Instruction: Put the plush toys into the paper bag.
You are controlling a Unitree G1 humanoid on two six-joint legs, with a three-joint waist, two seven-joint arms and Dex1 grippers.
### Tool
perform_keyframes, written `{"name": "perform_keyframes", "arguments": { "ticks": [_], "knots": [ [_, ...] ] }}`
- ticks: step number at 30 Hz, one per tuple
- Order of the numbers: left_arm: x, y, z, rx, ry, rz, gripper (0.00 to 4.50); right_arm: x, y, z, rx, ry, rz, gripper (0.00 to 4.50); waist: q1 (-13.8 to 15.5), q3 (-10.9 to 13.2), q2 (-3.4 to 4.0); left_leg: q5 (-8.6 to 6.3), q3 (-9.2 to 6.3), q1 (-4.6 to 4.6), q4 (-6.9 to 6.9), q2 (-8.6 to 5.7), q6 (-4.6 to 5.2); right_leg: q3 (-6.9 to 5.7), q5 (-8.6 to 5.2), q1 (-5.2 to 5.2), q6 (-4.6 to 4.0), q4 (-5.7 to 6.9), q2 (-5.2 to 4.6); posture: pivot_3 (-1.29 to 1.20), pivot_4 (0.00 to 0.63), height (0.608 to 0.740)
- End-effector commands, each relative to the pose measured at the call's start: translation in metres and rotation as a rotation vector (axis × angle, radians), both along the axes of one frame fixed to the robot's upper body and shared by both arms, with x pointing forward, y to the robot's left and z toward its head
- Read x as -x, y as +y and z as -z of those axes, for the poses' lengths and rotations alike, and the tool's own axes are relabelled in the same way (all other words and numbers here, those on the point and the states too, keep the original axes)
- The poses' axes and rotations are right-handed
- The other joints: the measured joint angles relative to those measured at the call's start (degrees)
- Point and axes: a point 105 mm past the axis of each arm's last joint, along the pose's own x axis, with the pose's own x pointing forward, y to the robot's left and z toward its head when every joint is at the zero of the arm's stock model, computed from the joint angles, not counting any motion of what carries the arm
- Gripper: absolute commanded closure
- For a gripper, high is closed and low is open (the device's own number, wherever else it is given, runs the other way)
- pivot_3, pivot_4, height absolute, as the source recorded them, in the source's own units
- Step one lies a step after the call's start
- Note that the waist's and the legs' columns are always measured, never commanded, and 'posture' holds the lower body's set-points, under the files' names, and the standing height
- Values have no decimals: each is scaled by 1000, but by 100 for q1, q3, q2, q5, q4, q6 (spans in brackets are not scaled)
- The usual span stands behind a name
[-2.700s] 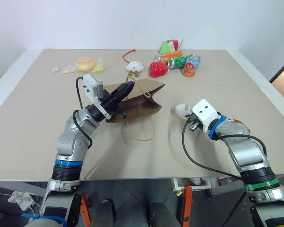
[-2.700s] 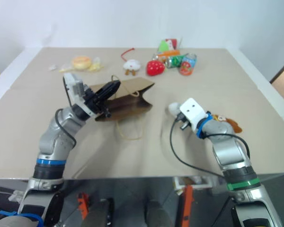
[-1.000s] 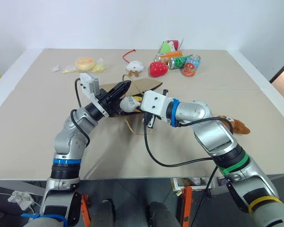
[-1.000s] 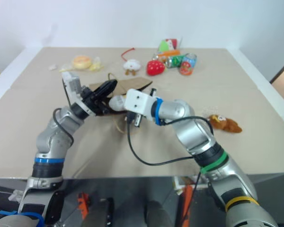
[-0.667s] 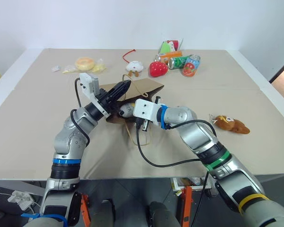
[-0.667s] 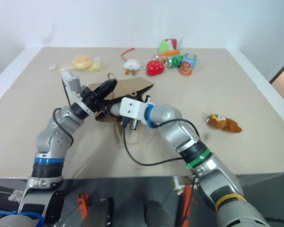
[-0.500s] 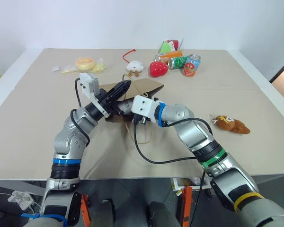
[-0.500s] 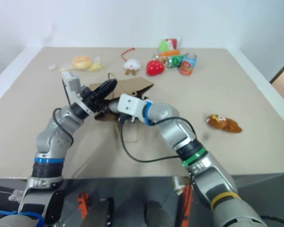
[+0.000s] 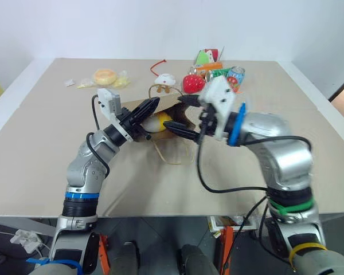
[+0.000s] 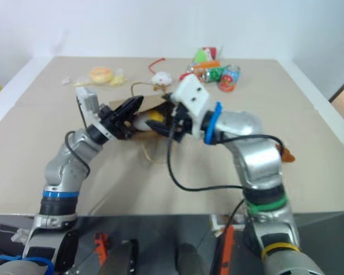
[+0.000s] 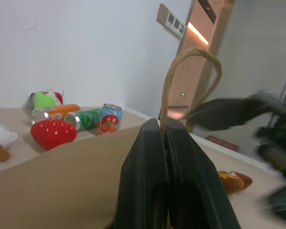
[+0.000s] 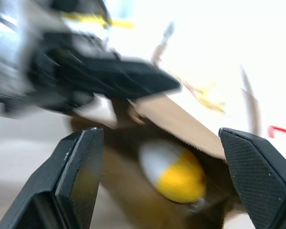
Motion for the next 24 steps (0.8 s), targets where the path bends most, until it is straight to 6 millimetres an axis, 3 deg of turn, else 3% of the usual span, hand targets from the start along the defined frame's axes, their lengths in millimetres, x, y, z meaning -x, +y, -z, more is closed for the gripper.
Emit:
{"name": "perform_keyframes", "arguments": {
  "ticks": [1, 5, 7, 9, 15, 24],
  "knots": [
    [6, -1, -12, 16, -48, 8, 4500, 20, -59, 23, 60, 87, 130, 308, 59, -1, -3, 0, -6, 0, 1, -3, 0, -8, -3, 8, 2, -5, -5, 0, 150, 740],
    [6, 0, -12, 18, -46, 7, 4500, 4, -136, 51, 194, 104, 490, 308, 66, 0, -2, -1, 8, -2, 5, -10, 0, 3, -4, 1, 3, -6, -13, 0, 150, 740],
    [6, 0, -12, 19, -45, 7, 4500, -2, -172, 55, 243, 72, 659, 308, 24, 0, -2, 0, 18, 5, 6, -9, 1, 13, 0, 0, 4, -5, -12, 0, 150, 740],
    [6, 0, -12, 18, -45, 6, 4500, -4, -196, 53, 270, 25, 770, 308, -2, 0, -2, 1, 18, 9, 5, -7, 3, 13, 2, 0, 1, -4, -7, 0, 150, 740],
    [6, 0, -12, 18, -47, 7, 4500, 2, -201, 41, 227, -24, 785, 308, -27, 0, -2, 3, 15, 10, 2, -3, 4, 15, 2, 0, 2, -2, 1, 0, 150, 740],
    [4, 1, -13, 17, -53, 6, 4500, -2, -231, 79, 399, 42, 866, 308, -10, 1, -3, 3, 16, 8, 5, -9, 4, 15, 0, 3, 6, -3, -7, 0, 150, 740]
  ]
}}
